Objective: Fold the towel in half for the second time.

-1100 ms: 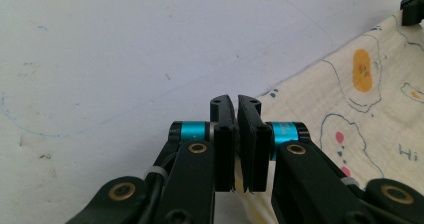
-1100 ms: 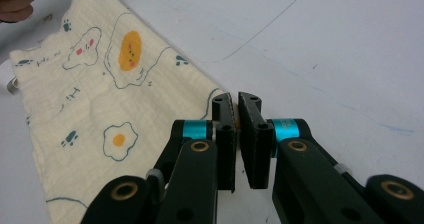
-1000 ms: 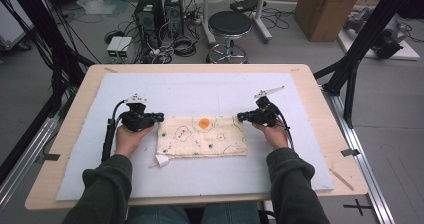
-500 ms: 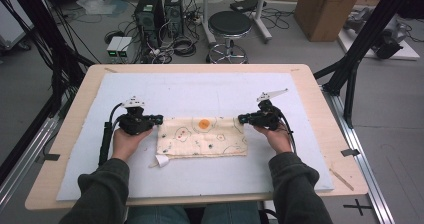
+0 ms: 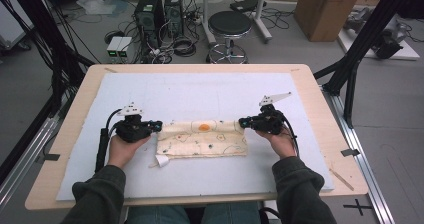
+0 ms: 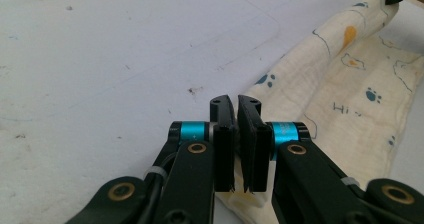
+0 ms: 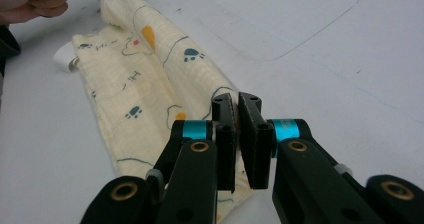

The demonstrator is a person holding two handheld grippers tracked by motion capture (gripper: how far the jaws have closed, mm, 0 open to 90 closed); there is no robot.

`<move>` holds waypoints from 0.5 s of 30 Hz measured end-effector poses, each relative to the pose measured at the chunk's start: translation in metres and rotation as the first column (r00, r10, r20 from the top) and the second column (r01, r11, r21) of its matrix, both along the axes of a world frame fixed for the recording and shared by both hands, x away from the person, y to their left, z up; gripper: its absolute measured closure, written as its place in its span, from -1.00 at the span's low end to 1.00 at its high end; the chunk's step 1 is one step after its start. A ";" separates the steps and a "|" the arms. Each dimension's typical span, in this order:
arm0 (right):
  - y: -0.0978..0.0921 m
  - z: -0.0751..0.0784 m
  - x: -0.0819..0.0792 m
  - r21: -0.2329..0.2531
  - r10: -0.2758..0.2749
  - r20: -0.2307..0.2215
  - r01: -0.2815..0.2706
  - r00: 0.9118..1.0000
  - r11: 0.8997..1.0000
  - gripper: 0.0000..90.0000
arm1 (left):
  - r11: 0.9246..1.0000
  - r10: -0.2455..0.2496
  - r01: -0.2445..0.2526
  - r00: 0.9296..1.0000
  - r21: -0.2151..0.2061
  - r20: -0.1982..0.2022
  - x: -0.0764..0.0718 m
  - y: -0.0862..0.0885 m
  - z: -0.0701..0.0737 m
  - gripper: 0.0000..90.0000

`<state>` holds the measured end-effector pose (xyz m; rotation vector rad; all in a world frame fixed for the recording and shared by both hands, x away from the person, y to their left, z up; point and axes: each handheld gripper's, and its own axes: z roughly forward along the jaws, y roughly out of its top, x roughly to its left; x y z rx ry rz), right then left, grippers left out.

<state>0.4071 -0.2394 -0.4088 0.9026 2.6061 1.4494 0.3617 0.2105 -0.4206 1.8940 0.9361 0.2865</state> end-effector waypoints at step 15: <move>-0.004 -0.008 -0.021 0.003 0.049 -0.010 -0.049 0.999 0.999 0.90 | 0.997 -0.065 0.065 0.998 0.037 -0.006 -0.021 -0.001 -0.005 0.88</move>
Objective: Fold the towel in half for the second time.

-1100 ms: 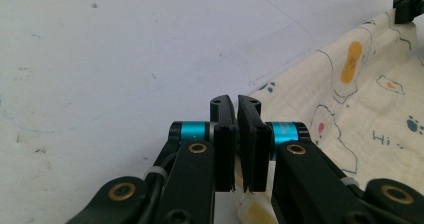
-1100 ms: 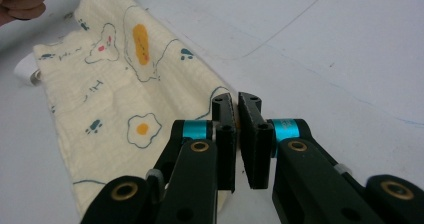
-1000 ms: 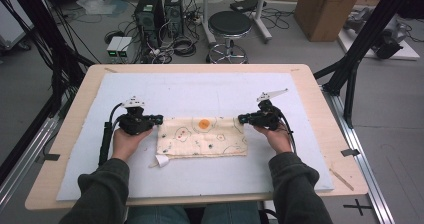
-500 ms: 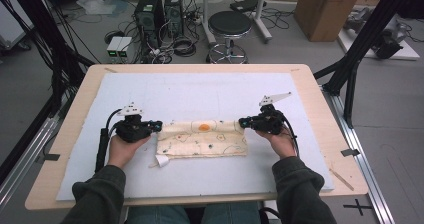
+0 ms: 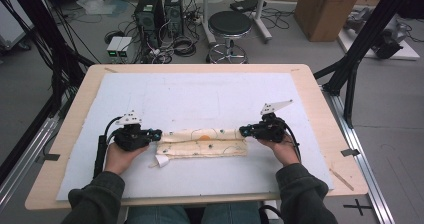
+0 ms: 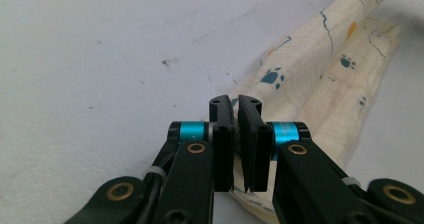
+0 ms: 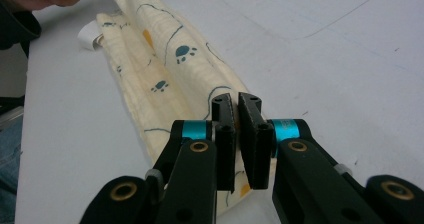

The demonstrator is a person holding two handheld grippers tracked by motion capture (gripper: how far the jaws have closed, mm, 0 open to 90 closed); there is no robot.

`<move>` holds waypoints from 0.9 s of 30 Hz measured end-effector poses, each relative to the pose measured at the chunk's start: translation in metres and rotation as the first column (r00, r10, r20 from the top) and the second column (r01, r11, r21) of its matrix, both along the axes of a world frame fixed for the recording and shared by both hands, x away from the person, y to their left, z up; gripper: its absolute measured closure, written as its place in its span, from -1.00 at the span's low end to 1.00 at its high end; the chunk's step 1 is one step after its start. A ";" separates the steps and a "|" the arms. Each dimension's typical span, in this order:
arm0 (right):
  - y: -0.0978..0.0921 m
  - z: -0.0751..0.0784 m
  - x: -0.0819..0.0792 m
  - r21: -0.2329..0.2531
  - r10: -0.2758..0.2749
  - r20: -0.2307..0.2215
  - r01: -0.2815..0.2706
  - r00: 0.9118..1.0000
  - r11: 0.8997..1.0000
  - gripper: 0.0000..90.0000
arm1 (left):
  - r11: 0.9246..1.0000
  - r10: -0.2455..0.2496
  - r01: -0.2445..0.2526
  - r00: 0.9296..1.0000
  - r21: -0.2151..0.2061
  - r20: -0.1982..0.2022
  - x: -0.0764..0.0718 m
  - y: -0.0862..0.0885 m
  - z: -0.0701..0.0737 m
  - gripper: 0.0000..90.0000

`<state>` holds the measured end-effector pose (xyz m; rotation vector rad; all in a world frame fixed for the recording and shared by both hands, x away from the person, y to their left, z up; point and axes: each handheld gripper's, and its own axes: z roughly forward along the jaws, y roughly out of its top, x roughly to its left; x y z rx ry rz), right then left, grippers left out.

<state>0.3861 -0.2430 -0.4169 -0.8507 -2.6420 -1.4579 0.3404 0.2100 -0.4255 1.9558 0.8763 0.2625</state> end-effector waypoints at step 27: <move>-0.002 -0.015 -0.032 -0.046 0.050 0.009 -0.050 0.999 0.998 0.88 | 0.992 -0.105 0.105 0.995 0.074 -0.004 -0.034 -0.001 -0.005 0.85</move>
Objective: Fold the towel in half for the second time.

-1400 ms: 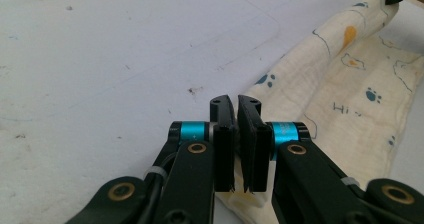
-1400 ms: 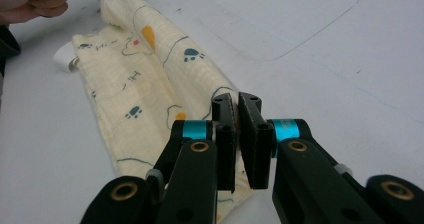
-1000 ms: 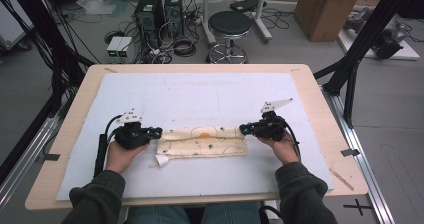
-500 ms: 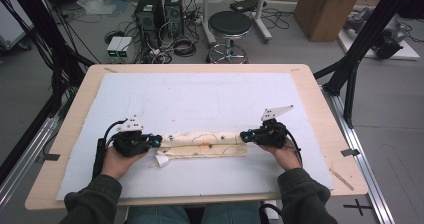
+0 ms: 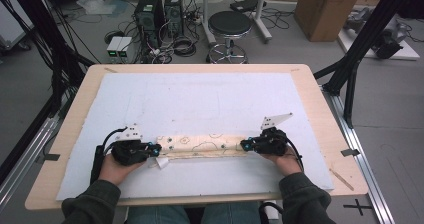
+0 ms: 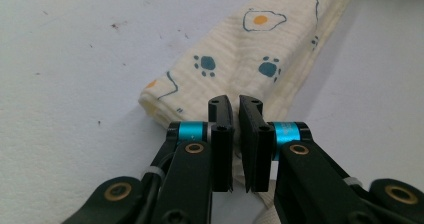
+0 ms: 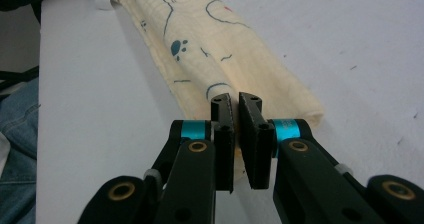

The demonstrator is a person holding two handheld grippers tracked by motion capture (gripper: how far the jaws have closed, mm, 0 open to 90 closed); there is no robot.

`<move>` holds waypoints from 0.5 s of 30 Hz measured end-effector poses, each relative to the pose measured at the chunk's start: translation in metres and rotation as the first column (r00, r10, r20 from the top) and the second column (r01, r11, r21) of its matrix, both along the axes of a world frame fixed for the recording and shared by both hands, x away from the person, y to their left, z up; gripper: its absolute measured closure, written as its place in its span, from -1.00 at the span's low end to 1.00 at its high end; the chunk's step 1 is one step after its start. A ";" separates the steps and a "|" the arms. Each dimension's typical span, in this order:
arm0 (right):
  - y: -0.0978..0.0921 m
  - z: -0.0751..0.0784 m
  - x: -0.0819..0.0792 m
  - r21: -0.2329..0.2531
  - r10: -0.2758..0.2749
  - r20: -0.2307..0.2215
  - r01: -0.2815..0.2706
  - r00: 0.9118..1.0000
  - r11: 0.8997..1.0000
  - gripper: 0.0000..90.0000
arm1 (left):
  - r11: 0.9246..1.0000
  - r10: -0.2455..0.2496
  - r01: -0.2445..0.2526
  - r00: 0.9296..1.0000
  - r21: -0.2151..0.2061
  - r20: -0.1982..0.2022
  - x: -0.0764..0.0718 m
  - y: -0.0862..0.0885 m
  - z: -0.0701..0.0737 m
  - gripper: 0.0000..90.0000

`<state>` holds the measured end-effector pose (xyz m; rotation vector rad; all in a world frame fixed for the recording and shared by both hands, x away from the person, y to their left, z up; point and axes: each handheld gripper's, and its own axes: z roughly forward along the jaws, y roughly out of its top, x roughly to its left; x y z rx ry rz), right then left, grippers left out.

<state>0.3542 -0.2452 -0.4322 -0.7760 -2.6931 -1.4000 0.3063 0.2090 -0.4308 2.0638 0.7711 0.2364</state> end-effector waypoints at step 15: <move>-0.002 -0.004 -0.013 -0.025 0.008 -0.002 -0.008 1.000 1.000 0.88 | 0.999 -0.025 0.025 1.000 0.032 -0.002 -0.005 0.000 -0.002 0.85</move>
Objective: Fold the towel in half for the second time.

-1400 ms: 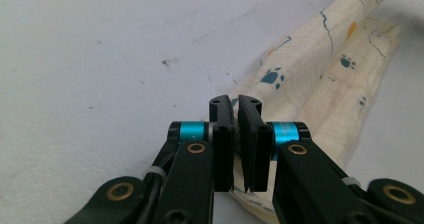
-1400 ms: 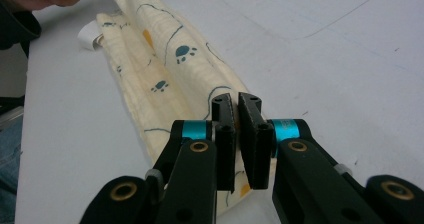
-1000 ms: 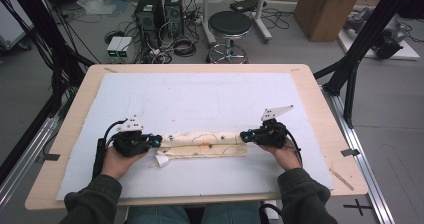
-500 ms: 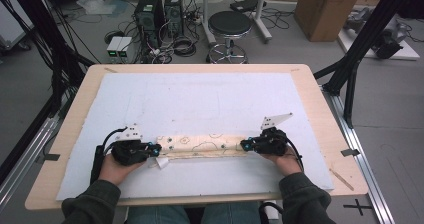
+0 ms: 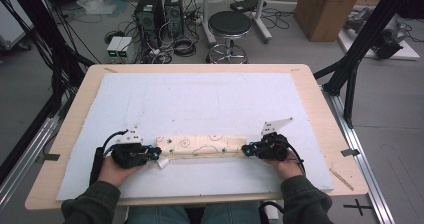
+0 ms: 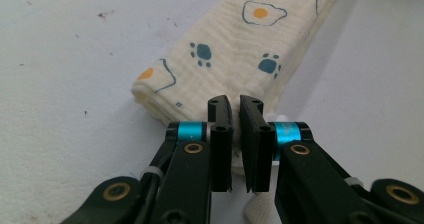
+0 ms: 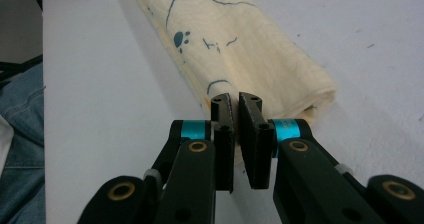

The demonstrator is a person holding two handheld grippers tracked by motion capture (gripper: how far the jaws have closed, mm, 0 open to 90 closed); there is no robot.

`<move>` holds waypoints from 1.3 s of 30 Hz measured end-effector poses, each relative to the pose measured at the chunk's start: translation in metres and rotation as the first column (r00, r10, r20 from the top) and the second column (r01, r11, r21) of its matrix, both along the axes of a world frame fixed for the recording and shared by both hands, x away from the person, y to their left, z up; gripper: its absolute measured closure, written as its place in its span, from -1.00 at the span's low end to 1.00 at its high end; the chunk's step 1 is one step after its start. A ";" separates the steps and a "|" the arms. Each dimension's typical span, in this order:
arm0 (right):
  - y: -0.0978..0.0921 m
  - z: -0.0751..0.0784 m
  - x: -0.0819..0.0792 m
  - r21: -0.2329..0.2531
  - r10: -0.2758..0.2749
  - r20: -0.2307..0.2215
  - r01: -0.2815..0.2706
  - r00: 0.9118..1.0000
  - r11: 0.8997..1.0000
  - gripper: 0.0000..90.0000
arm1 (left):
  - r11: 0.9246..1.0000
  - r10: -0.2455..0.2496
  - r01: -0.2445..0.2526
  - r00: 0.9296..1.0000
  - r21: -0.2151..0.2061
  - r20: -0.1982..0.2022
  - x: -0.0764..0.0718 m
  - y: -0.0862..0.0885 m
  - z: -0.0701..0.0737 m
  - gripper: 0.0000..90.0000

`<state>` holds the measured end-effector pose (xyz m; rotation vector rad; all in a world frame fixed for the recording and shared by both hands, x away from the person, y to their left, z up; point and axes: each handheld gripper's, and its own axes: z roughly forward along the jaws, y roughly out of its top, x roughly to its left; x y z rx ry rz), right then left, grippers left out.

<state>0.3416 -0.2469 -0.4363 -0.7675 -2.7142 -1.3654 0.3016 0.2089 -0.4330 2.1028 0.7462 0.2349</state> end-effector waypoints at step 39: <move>0.077 0.032 0.026 0.023 0.085 0.039 -0.086 0.996 0.996 0.91 | 0.996 -0.080 0.081 0.997 -0.044 0.013 0.035 -0.061 0.024 0.91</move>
